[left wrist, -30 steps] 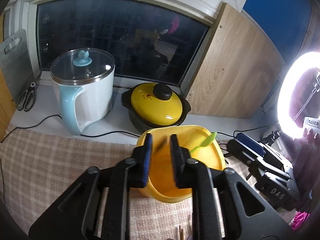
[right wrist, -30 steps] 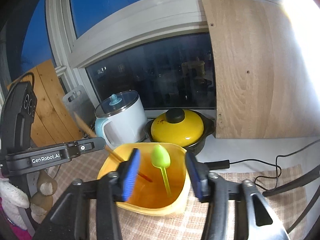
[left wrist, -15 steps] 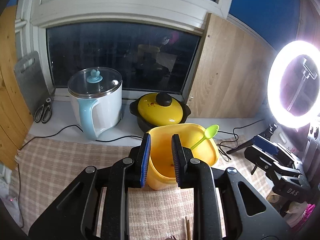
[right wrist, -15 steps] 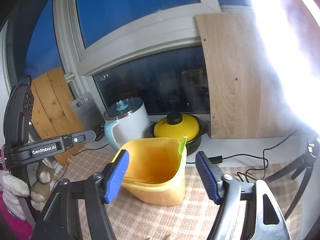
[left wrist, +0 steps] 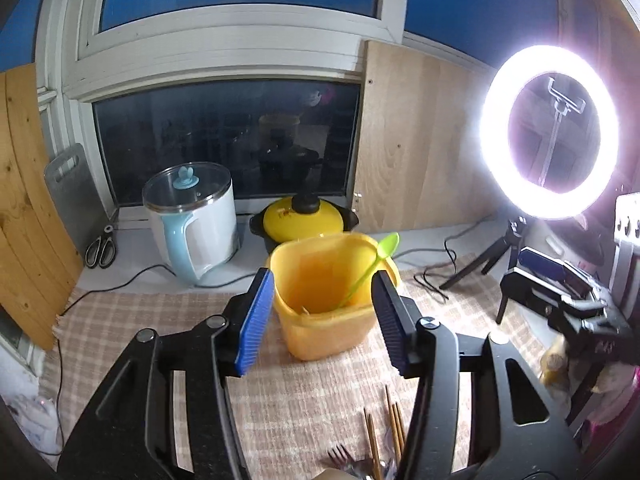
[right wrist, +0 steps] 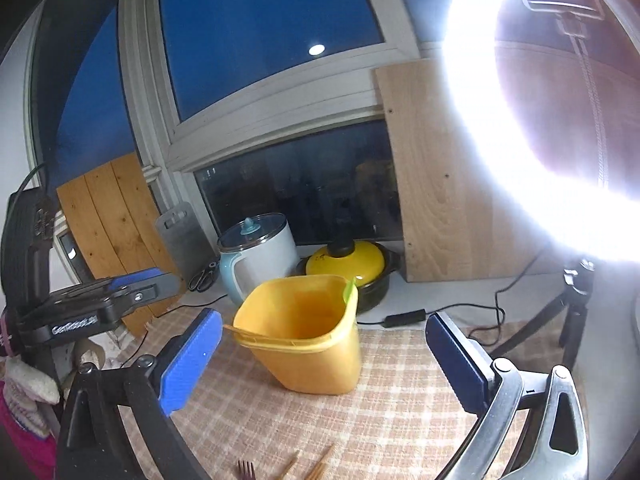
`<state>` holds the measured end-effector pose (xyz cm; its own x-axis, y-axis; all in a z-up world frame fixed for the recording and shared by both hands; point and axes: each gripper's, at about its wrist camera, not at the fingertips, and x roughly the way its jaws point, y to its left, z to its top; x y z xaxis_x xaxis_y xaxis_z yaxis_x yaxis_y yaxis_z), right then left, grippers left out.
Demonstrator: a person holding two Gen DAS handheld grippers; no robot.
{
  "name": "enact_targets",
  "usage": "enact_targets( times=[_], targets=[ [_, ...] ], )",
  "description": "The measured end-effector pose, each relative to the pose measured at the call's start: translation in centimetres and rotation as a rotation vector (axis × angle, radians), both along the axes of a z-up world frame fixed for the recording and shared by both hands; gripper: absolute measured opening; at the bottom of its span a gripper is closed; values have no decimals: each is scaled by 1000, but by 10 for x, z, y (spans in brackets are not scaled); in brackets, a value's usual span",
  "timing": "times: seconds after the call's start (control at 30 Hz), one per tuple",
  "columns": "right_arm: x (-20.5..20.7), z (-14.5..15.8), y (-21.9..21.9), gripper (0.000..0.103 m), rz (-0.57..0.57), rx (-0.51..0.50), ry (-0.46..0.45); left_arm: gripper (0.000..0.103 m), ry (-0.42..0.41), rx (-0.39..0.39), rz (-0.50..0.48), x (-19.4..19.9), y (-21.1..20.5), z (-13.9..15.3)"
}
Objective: Organize utensils
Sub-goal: 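Return both tools to the pile and close them on chopsticks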
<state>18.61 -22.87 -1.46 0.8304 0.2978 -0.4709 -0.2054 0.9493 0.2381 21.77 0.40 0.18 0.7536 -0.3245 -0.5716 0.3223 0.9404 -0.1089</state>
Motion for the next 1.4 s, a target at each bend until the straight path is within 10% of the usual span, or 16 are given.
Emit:
enact_targets(
  times=[0.63, 1.1, 1.4],
  targets=[
    [-45, -89, -31, 100, 110, 15, 343, 51, 394, -110, -95, -68, 1, -114],
    [-36, -180, -9, 45, 254, 274, 701, 31, 581, -116, -164, -79, -28, -171],
    [-35, -208, 7, 30, 283, 344, 797, 27, 612, -63, -180, -69, -38, -190]
  ],
)
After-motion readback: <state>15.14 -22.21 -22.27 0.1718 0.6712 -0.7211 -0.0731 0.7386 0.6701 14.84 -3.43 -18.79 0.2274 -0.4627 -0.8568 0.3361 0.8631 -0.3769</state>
